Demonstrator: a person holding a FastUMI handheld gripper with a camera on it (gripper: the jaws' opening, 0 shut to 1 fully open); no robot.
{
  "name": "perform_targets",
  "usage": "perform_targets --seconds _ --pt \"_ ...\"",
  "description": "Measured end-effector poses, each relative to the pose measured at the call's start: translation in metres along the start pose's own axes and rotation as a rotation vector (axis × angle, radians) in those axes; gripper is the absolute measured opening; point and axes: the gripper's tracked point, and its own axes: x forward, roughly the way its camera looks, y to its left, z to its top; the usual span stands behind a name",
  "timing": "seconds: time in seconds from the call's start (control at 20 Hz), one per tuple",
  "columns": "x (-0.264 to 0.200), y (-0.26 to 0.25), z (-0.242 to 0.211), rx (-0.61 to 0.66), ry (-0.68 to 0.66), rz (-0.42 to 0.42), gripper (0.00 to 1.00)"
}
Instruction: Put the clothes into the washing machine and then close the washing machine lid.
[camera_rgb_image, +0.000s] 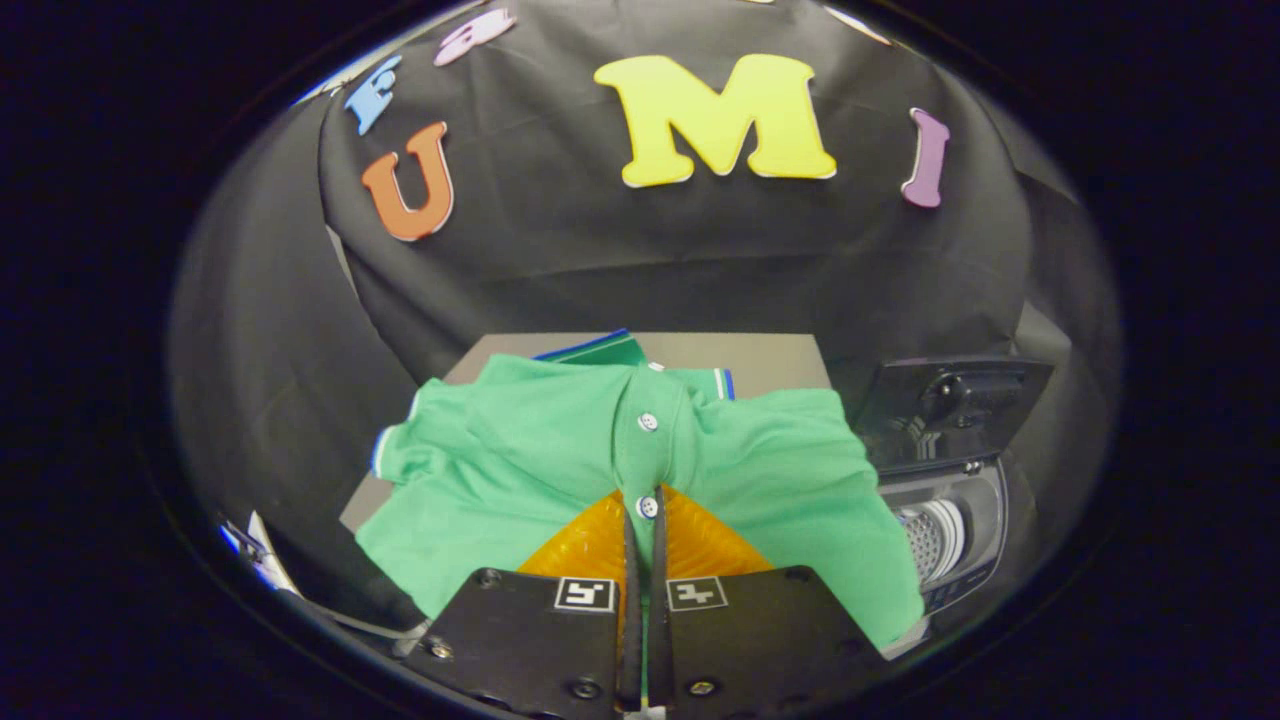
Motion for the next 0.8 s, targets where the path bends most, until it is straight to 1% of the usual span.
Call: perform_targets --seconds 0.1,0.35,0.6,0.8 --pt "-0.026 -0.014 0.008 0.002 -0.053 0.004 0.06" --pt "-0.093 -0.064 0.032 0.011 -0.183 -0.027 0.06" --pt "-0.15 -0.131 0.054 0.017 -0.276 -0.074 0.06" --pt "-0.179 -0.194 0.069 0.014 -0.326 -0.117 0.06"
